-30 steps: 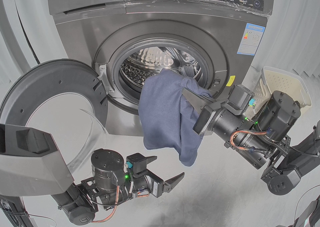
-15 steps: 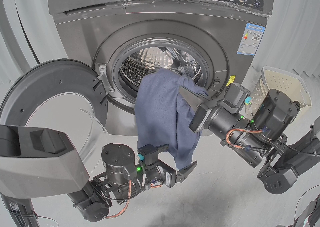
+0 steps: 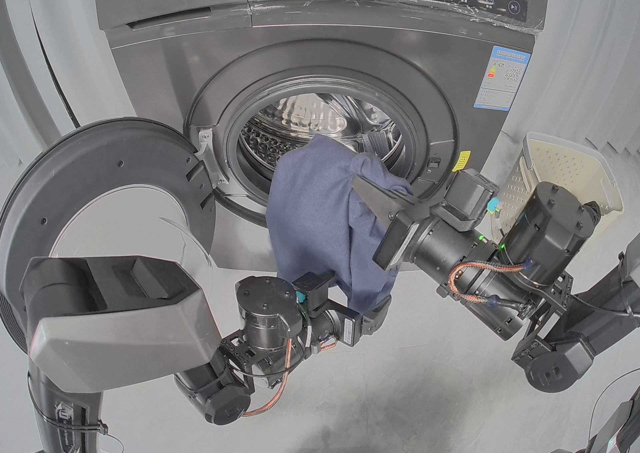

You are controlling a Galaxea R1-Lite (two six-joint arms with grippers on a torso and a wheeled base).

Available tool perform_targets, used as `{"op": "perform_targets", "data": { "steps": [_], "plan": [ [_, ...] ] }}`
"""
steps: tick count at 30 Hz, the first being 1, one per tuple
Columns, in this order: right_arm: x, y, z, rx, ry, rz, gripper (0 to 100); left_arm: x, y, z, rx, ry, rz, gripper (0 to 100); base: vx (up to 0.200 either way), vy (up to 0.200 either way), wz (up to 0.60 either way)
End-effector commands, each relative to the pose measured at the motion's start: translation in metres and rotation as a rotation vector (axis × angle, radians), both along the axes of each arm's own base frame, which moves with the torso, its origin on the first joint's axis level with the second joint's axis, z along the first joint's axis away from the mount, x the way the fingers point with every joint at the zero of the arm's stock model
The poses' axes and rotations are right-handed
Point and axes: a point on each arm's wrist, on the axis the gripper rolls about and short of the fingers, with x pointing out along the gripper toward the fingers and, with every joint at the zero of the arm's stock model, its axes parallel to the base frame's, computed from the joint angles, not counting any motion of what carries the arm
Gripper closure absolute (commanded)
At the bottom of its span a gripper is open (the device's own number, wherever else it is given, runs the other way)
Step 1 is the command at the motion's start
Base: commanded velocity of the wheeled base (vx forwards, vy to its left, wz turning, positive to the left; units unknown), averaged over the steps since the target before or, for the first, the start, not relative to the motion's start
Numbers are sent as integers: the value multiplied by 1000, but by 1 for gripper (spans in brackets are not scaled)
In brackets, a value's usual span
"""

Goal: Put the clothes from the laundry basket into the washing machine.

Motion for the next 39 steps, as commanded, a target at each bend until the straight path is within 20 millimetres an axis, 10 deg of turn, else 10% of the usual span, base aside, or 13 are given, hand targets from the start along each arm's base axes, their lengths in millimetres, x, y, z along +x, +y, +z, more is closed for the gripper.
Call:
{"op": "perform_targets", "data": {
  "steps": [1, 2, 12, 27, 28, 39],
  "plan": [
    [-2, 1, -1, -3, 2, 7, 100, 9, 1, -8, 5, 5, 30, 0, 0, 0, 0],
    [-2, 1, -1, -3, 2, 7, 100, 10, 2, -7, 4, 4, 38, 100, 0, 0, 0],
    [0, -1, -3, -8, 10, -1, 100, 12, 11, 11, -37, -50, 59, 100, 0, 0, 0],
    [4, -23, -36, -104, 105, -50, 100, -107, 83, 96, -144, -134, -286, 100, 0, 0, 0],
    [3, -23, -39, -115, 114, -49, 0, -111, 88, 103, -165, -158, -296, 100, 0, 0, 0],
    [-10, -32, -84, -246, 251, -43, 0, -93, 86, 143, -288, -286, -242, 100, 0, 0, 0]
  ]
}}
